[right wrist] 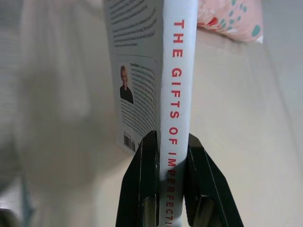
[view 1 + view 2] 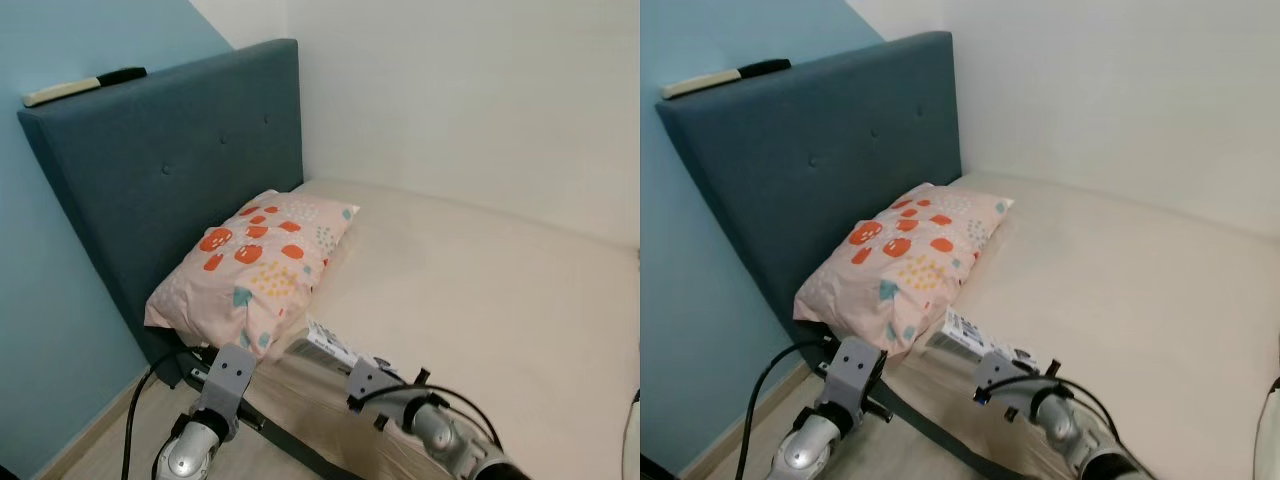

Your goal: Clean up the room

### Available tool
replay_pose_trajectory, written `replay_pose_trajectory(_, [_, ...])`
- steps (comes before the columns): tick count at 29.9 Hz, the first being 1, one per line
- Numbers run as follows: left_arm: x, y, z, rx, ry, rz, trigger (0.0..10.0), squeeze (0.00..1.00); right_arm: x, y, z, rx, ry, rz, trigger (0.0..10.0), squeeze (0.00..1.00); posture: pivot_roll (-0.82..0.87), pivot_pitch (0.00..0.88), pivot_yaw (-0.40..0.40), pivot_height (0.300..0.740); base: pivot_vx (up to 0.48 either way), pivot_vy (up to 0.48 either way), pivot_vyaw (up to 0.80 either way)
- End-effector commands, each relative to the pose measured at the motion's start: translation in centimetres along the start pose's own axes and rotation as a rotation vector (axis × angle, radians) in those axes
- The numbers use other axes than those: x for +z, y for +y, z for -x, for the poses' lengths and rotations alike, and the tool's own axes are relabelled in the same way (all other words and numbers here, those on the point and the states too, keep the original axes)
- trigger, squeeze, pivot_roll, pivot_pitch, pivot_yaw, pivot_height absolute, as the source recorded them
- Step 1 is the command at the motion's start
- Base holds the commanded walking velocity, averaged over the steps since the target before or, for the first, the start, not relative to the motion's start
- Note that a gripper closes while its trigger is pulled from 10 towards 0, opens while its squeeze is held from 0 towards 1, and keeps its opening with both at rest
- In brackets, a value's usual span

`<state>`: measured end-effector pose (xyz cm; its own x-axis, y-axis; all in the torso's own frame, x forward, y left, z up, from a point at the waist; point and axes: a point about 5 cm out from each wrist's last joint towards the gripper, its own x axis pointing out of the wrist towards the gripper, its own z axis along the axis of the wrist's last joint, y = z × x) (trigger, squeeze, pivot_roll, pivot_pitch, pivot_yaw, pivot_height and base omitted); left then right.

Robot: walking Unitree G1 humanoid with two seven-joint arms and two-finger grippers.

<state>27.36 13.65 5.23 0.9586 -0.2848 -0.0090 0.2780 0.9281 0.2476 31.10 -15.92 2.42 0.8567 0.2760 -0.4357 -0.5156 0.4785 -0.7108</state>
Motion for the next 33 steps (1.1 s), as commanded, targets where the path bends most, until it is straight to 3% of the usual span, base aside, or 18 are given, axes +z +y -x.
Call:
replay_pose_trajectory(1, [0.0, 0.1, 0.2, -0.039, 0.001, -0.031, 10.0, 0.00, 0.4, -0.2, -0.2, 0.008, -0.008, 0.044, 10.0, 0.00, 0.01, 0.118, 0.001, 0.627, 0.000, 0.000, 0.00])
replay_pose_trajectory(5, [0.6, 0.1, 0.3, -0.071, -0.024, -0.034, 10.0, 0.00, 1.4, -2.4, -0.9, -0.012, -0.027, 0.168, 10.0, 0.00, 0.01, 0.146, -0.001, 0.627, 0.000, 0.000, 0.00])
replay_pose_trajectory(13, [1.5, 0.6, 0.4, -0.100, -0.047, -0.047, 10.0, 0.00, 2.7, -4.2, -1.4, -0.016, -0.049, 0.310, 10.0, 0.00, 0.03, 0.194, -0.008, 0.627, 0.000, 0.000, 0.00])
replay_pose_trajectory(16, [2.3, 1.1, 0.3, -0.111, -0.072, -0.053, 10.0, 0.00, 3.5, -6.4, -1.7, -0.075, -0.056, 0.412, 10.0, 0.00, 0.04, 0.205, -0.005, 0.627, 0.000, 0.000, 0.00])
replay_pose_trajectory(23, [3.0, 1.4, 0.3, -0.101, -0.088, -0.060, 10.0, 0.00, 3.6, -9.3, -1.6, -0.206, 0.000, 0.539, 10.0, 0.00, 0.04, 0.208, -0.004, 0.627, 0.000, 0.000, 0.00])
replay_pose_trajectory(28, [3.9, 1.2, 0.2, -0.122, -0.123, -0.025, 10.0, 0.00, 3.5, -9.6, -1.5, -0.220, 0.016, 0.553, 10.0, 0.00, 0.03, 0.212, -0.007, 0.627, 0.000, 0.000, 0.00])
replay_pose_trajectory(33, [5.6, -0.8, 0.6, -0.298, -0.198, 0.057, 10.0, 0.00, 3.1, -8.1, -1.7, -0.159, 0.022, 0.574, 10.0, 0.00, 0.03, 0.218, -0.011, 0.627, 0.000, 0.000, 0.00])
